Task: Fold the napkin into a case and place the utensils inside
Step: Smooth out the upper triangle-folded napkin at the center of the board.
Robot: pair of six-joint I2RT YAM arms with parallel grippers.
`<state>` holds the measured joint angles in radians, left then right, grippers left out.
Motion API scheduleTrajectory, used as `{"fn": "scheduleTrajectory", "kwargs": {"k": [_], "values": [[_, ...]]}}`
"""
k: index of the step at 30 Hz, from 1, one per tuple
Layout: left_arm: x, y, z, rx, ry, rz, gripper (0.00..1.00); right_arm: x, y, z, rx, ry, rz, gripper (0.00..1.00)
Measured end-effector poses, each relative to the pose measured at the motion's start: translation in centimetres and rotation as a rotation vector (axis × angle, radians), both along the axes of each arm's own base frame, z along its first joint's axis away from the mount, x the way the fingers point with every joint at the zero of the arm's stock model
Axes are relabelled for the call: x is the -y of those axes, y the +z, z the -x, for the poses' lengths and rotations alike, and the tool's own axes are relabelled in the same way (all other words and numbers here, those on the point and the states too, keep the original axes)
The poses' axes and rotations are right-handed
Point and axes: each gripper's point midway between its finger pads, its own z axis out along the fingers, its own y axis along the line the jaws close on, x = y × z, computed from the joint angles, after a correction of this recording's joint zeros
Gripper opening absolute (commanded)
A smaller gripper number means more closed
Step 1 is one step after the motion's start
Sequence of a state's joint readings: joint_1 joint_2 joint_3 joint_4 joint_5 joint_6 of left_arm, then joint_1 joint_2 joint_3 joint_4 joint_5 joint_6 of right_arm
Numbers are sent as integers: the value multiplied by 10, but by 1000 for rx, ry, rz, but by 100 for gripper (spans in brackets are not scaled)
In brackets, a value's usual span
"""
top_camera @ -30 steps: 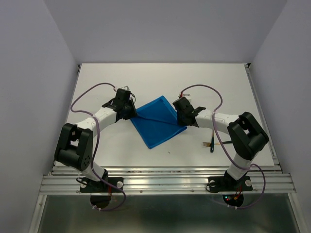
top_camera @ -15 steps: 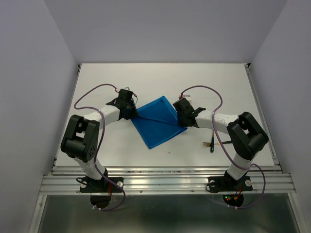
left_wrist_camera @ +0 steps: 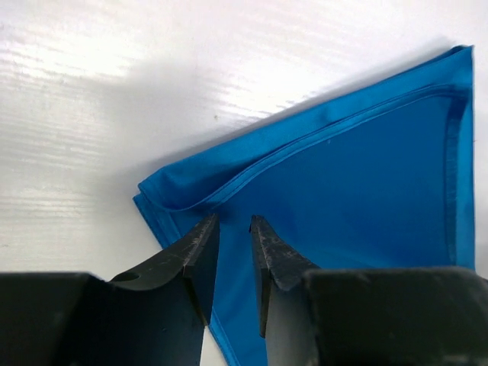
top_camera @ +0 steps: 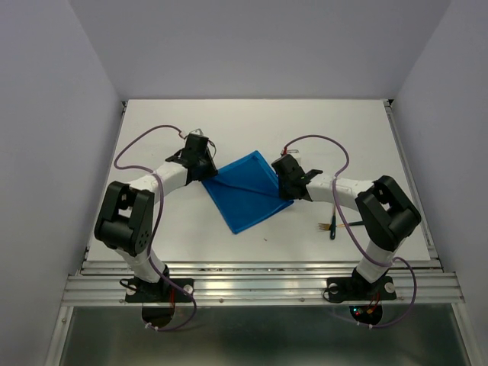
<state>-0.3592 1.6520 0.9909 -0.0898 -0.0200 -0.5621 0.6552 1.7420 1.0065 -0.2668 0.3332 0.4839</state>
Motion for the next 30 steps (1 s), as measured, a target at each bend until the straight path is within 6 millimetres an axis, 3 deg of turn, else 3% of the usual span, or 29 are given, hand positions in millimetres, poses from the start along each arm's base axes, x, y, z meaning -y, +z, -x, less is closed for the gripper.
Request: {"fn": "scheduleTrajectory", "kwargs": {"k": [5, 12, 20, 30], "values": [[5, 10, -13, 31, -1, 12, 35, 0, 0, 0, 0, 0, 0, 1], [7, -10, -11, -17, -8, 4, 35, 0, 0, 0, 0, -3, -2, 1], [3, -9, -13, -6, 8, -16, 35, 0, 0, 0, 0, -6, -4, 1], [2, 28, -12, 95, 15, 7, 35, 0, 0, 0, 0, -6, -4, 1]]}}
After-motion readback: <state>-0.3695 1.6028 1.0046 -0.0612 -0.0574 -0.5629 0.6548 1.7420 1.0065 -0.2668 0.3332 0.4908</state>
